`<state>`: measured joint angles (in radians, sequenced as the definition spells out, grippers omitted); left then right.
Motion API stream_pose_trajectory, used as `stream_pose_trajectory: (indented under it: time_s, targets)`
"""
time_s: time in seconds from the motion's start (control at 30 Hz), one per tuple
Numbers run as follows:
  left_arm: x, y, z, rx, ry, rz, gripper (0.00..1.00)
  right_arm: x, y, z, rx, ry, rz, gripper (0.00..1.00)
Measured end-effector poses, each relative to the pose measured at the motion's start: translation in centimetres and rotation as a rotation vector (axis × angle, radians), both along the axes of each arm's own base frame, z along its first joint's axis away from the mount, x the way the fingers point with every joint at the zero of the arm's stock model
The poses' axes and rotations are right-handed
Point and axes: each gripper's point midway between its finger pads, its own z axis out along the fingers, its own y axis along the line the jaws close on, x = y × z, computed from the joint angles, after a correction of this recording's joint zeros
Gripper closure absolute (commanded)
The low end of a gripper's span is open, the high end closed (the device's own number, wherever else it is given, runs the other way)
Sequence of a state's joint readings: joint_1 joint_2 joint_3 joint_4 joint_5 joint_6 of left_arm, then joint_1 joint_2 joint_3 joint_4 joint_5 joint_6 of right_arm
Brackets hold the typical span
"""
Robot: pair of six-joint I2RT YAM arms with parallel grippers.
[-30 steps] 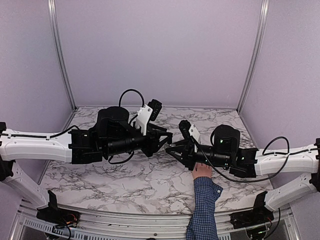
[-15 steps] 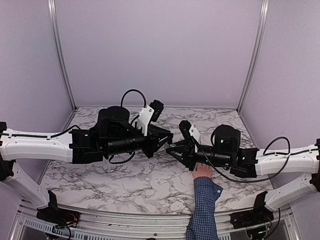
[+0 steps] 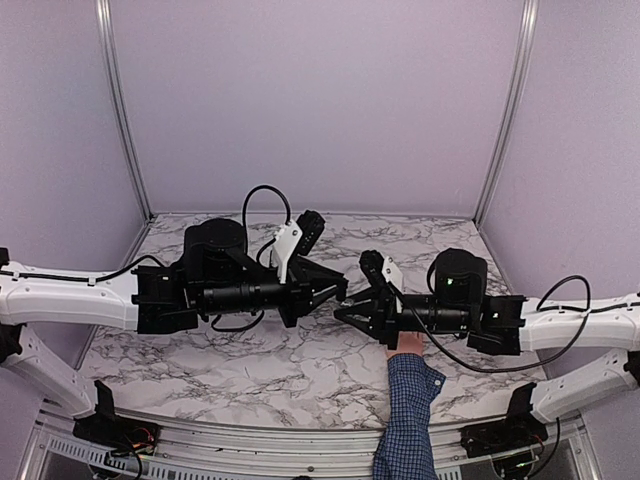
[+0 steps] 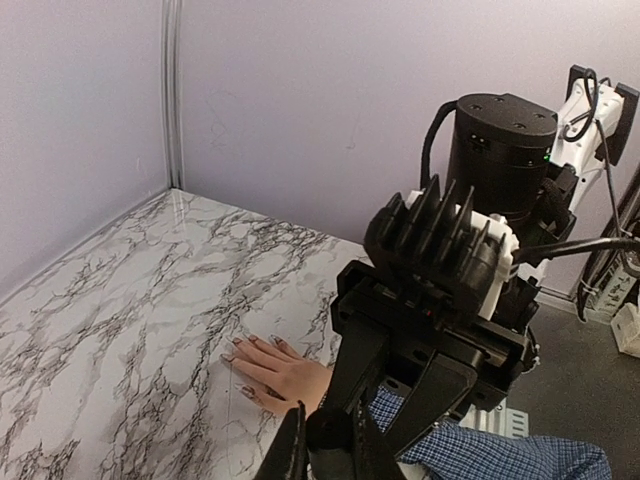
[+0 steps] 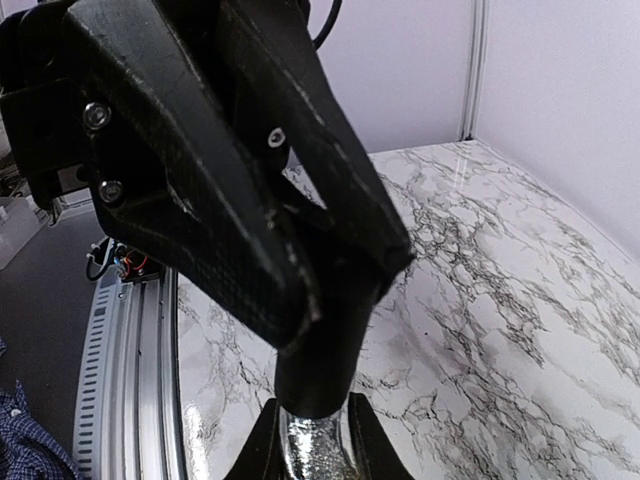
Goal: Paint the nails
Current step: Screw the nail polish bottle cap onto the nail polish bottle.
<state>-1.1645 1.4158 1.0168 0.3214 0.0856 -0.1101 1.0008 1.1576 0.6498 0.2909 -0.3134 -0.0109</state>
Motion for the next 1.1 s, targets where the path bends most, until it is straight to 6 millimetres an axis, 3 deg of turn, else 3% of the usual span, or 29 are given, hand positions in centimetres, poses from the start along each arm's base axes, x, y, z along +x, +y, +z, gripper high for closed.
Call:
stream_pose_trajectory:
  time_s: [0.3, 0.67, 0.73, 0.87, 1.1]
  targets:
    - [-3.2, -0.4, 1.9, -0.051, -0.066, -0.192, 1.0, -3.0, -0.2, 2.0, 0.044, -0.057, 0.161, 1.0]
    - [-6.4, -0.4, 2.1, -0.068, -0.11, -0.385, 0.97, -6.3, -0.3, 2.2, 0.056, -0.08, 0.353, 1.0]
    - [-6.6, -0.4, 2.2, -0.069, -0.115, -0.393, 0.93, -6.4, -0.3, 2.2, 0.057, -0.082, 0.363, 1.0]
    - [-6.4, -0.1, 2.3, -0.071, -0.122, -0.376, 0.73, -6.3, -0.3, 2.2, 0.057, -0.09, 0.359, 1.0]
    - [-4.2, 1.0, 1.5, -0.032, -0.107, -0.243, 0.58, -4.5, -0.2, 3.3, 0.072, -0.142, 0.253, 1.0]
